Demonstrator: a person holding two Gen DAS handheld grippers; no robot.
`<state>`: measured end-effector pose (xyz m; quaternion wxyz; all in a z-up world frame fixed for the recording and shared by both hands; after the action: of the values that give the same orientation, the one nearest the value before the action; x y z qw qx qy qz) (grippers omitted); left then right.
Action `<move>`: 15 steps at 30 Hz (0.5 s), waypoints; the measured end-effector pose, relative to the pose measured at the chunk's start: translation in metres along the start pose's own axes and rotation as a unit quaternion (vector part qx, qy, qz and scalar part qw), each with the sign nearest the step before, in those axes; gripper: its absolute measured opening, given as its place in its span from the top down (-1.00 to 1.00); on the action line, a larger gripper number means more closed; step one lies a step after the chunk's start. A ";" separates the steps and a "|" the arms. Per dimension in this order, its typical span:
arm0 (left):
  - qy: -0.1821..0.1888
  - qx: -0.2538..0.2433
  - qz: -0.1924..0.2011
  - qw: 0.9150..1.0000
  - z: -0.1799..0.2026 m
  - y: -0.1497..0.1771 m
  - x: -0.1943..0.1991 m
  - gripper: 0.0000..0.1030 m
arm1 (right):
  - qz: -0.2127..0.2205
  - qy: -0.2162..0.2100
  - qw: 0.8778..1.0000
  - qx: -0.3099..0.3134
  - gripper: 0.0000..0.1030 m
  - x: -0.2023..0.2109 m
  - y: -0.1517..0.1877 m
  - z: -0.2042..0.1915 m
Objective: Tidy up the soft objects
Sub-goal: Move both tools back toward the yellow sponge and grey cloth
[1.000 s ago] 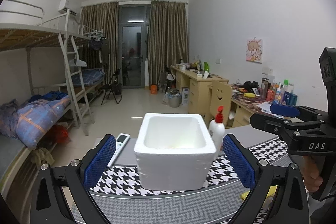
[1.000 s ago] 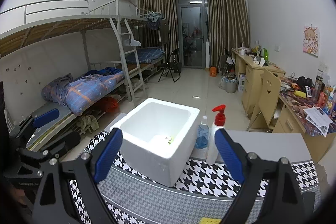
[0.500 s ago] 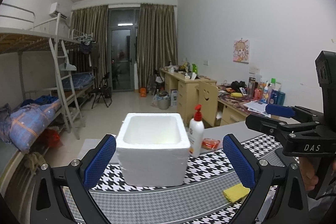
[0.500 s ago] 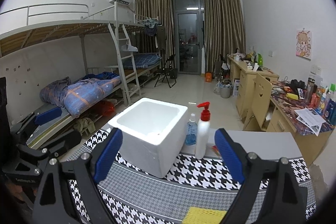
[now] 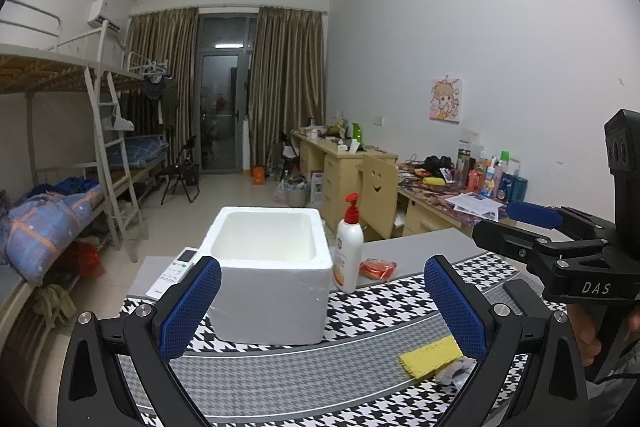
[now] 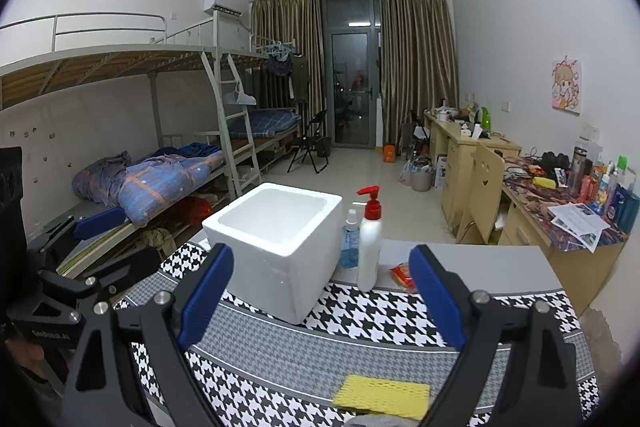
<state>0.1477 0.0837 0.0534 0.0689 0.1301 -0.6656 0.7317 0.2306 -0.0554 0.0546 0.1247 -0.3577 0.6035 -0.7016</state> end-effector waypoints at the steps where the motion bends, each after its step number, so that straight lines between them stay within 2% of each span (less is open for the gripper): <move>1: 0.001 -0.001 -0.001 1.000 0.001 0.000 -0.001 -0.98 | 0.001 0.002 1.000 -0.001 -0.79 0.002 0.002 0.001; 15: 0.019 -0.006 0.008 1.000 0.020 0.017 0.012 -0.98 | 0.011 0.015 1.000 -0.015 -0.79 0.031 0.029 0.012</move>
<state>0.1339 0.0614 0.0426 0.0771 0.1104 -0.6692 0.7308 0.2094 -0.0903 0.0380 0.1178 -0.3419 0.6196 -0.6967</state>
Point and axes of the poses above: each gripper's, at about its wrist camera, not at the fingertips, and x roughly against the way its jaws point, z to its right, y to its underside, the point moved 7 cm from there along -x, roughly the way its jaws point, and after that the axes turned 4 degrees about y, right-handed, at the moved point
